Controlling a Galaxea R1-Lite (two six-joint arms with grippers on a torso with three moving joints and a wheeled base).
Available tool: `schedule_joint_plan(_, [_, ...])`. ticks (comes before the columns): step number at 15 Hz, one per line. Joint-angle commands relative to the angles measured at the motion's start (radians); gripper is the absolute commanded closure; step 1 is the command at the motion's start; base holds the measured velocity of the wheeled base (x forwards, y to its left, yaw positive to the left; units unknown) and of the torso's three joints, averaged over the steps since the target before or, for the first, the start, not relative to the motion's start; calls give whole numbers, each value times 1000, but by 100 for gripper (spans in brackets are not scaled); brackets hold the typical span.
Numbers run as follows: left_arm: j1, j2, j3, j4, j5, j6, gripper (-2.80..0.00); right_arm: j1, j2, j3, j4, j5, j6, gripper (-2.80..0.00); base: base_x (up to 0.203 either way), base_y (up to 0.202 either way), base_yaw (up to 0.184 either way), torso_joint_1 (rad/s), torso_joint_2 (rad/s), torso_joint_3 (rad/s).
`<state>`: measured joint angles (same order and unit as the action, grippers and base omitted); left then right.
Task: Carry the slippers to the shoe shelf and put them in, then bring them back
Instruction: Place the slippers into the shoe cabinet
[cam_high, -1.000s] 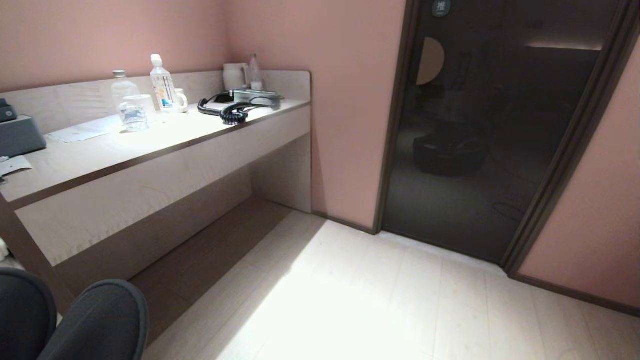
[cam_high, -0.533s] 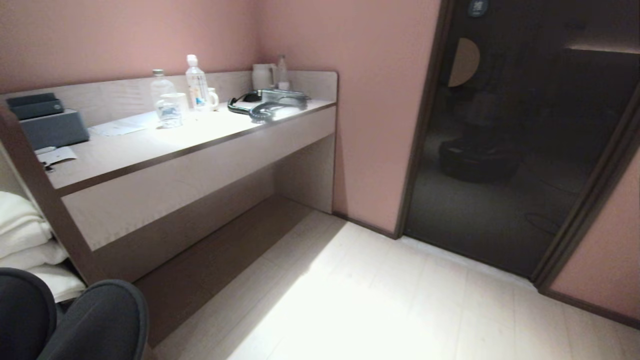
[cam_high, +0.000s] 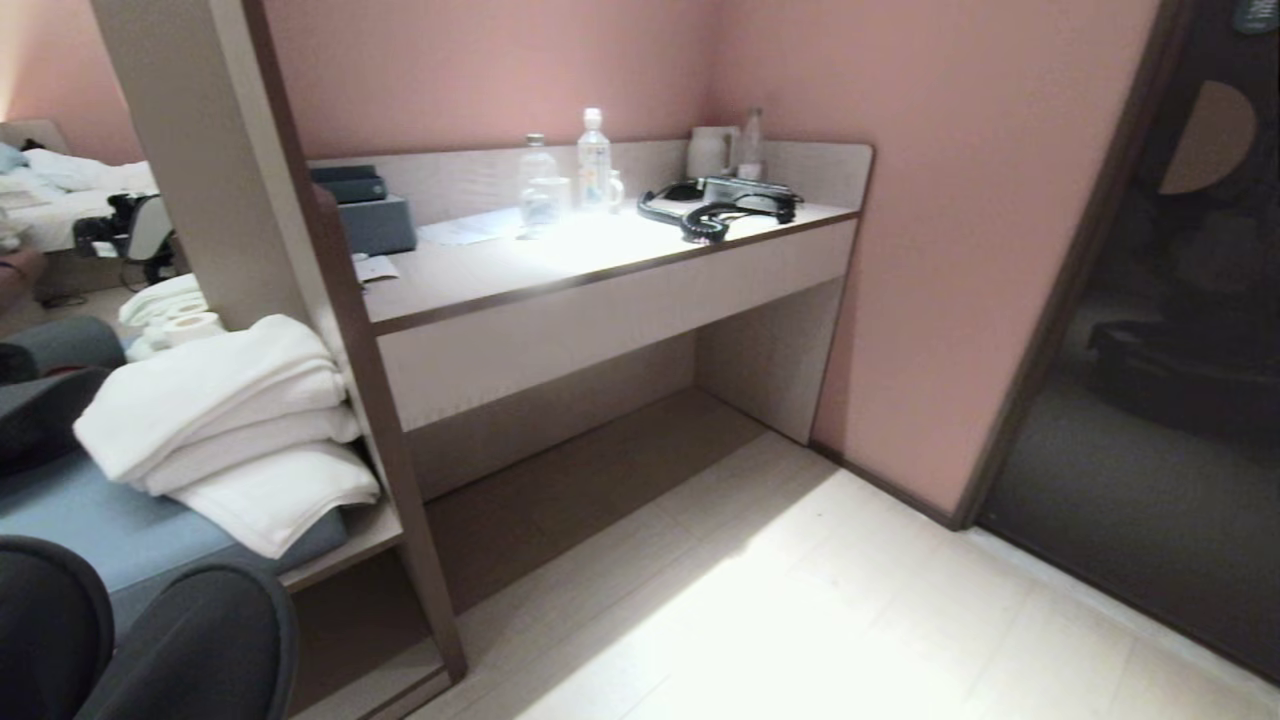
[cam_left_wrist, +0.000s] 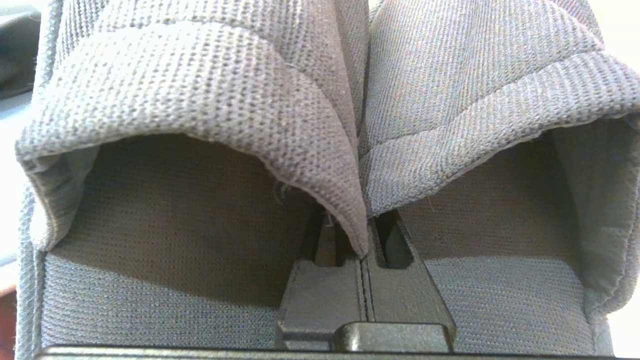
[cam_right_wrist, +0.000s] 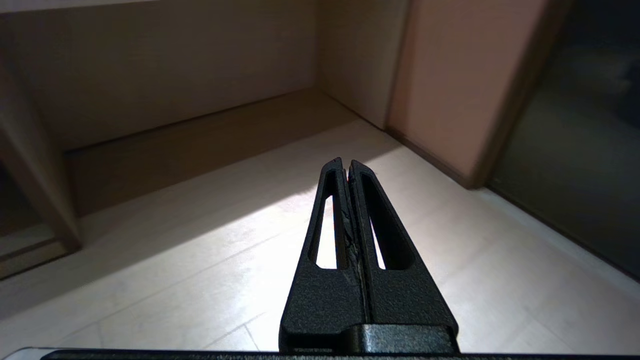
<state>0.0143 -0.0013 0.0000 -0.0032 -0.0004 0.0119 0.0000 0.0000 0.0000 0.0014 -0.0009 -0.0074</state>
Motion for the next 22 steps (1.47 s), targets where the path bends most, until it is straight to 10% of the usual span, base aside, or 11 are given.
schedule_joint_plan(1, [0, 1, 0, 0, 0, 0, 0, 0, 0, 0, 0, 1, 0, 0, -1, -11, 181, 1, -1, 6])
schedule_joint_plan(22, [0, 1, 0, 0, -1, 6, 0, 0, 0, 0, 0, -1, -8, 0, 1, -7, 141, 2, 2, 2])
